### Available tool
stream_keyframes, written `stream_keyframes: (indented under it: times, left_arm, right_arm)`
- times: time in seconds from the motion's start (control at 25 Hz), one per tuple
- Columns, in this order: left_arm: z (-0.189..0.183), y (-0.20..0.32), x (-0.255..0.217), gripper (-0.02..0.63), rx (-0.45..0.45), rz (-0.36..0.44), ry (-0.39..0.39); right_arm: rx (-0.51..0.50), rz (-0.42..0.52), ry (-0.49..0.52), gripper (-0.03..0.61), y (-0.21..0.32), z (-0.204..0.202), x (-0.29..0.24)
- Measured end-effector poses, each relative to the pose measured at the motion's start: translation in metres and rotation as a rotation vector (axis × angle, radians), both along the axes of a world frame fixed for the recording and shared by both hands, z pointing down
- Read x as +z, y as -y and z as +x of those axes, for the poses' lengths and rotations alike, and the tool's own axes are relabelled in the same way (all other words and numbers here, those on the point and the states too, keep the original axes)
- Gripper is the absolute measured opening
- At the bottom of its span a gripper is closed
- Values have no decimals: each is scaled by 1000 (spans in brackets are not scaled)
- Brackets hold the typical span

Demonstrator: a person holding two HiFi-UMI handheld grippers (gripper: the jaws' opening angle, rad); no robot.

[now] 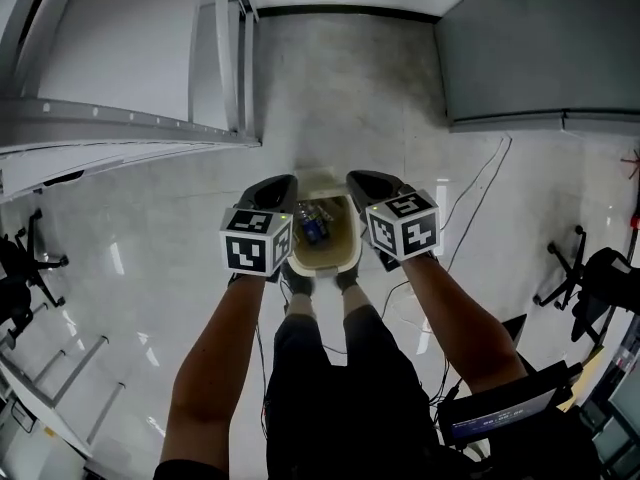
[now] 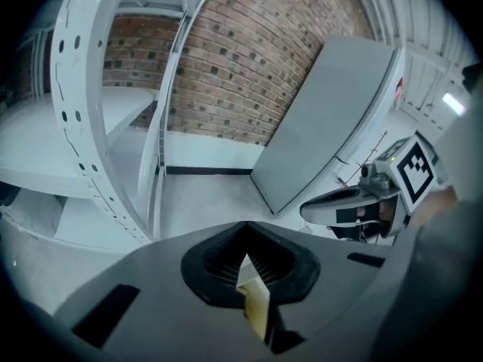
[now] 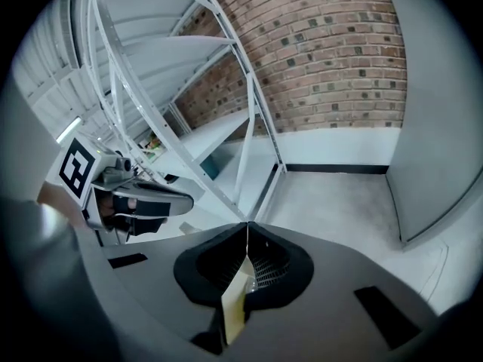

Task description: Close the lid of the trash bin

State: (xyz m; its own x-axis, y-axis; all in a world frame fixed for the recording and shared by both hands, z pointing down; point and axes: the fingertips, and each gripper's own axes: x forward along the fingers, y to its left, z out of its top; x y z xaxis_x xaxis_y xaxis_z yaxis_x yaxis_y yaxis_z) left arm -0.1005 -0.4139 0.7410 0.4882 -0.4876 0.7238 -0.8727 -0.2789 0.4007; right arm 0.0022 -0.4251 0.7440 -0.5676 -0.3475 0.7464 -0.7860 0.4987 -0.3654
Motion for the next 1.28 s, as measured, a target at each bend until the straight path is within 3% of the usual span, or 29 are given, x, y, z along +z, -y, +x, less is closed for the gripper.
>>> stream_keyframes:
  times: [0.28,0.52,0.88,1.12,1.28]
  left_arm:
    - [8,-28,12,-2,22,-42,-17]
    - [16,-86,26,-2,47,-96,-21]
    - [31,-197,98,-2,89,-253,5]
    - [37,-234,157,-2,70,-319,8]
    - [38,-244,192,-2,92,-349,48]
  right_arm:
    - [20,-35,0,8,-20,5,9]
    - [-5,-96,-27,8,-81,14,19]
    - [-60,-271,-83,8,-197,33,89]
    - [-90,-335,-128,8,-236,39,153]
    - [-46,-378,-129,8,-249,34,187]
